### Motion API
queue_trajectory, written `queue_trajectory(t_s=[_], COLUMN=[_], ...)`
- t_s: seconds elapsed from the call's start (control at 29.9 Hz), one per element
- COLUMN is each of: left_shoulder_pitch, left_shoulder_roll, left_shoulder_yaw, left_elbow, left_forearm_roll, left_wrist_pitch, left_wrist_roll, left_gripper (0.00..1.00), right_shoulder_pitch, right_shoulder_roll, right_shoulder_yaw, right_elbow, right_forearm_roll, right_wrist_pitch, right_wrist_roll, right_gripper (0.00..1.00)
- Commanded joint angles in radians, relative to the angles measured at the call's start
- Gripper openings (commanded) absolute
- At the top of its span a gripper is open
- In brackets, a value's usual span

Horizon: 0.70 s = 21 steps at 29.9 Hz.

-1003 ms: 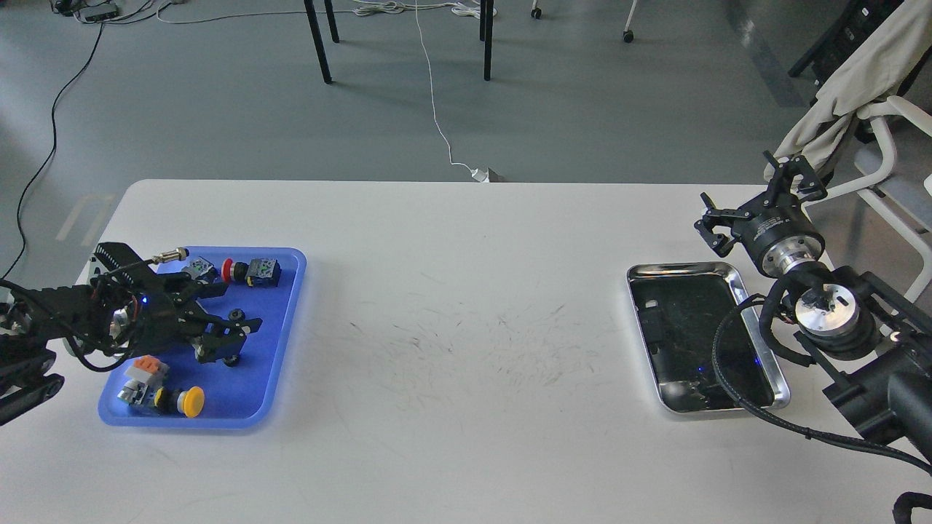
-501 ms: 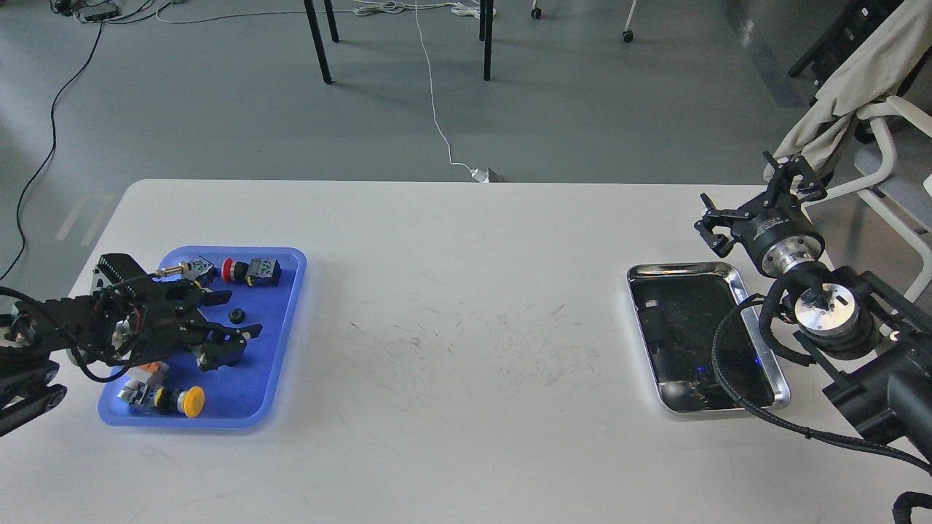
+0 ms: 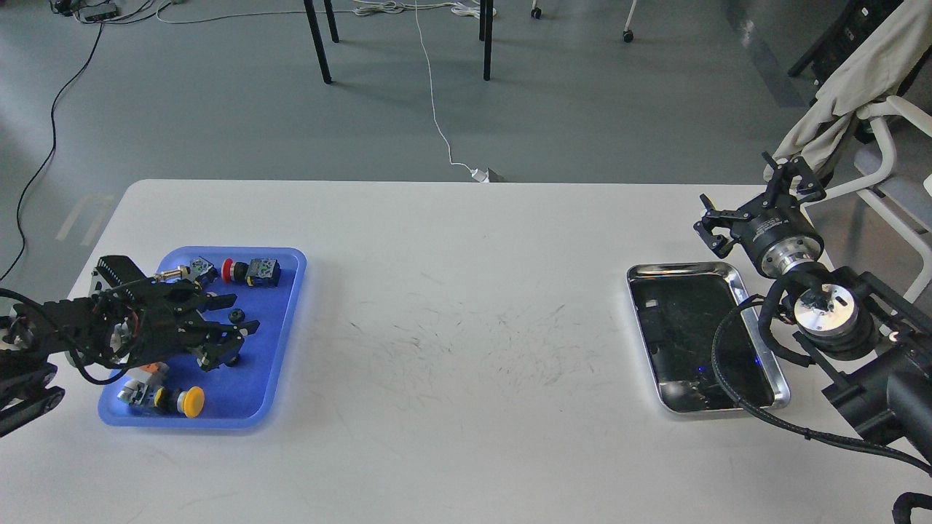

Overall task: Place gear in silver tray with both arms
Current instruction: 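Close the left gripper on the small black gear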

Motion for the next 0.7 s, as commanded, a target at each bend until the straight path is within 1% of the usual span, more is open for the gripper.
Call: queue_trajectory(t_s=[0.0,0.23,0.37,0.4,0.43,0.57,0.67], left_shoulder_pitch=[-0.001,0.002,0.002,0.002,0.001,-0.001,-0.001], left_shoulder_roll=[-0.009,-0.029,-0.029,-0.027,-0.029,-0.027,-0.029], left_shoulder_yaw=[0.001,0.001,0.004,0.013,0.025,0.041,0.041], left_elbow=[0.023,0.041,0.044,0.043,0.043,0.044,0.044], left_forearm_roll=[0.0,0.0,0.002,0.002,-0.001,-0.004,-0.006], left_wrist_pitch=[0.002,0.0,0.0,0.0,0.0,0.0,0.0], left_wrist_roll=[0.0,0.0,0.0,0.0,0.0,0.0,0.0], left_gripper=[0.56,0.56,0.48,0.43,0.42,0.41,0.39], right_shoulder_pitch=[0.0,0.0,0.0,0.0,0.0,-0.002,-0.002], right_shoulder_roll=[-0.001,-0.004,-0.004,-0.004,-0.004,-0.001,-0.001], right_shoulder_yaw=[0.0,-0.001,-0.001,0.0,-0.001,-0.001,-0.001], right_elbow=[0.0,0.001,0.001,0.001,0.001,0.001,0.001], right_forearm_roll=[0.0,0.0,0.0,0.0,0.0,-0.001,-0.001], right_wrist_pitch=[0.0,0.0,0.0,0.001,0.0,0.001,0.001], right_wrist_roll=[0.001,-0.001,0.001,0.001,0.001,0.001,0.001], right_gripper=[0.99,0.99,0.99,0.99,0.99,0.99,0.99])
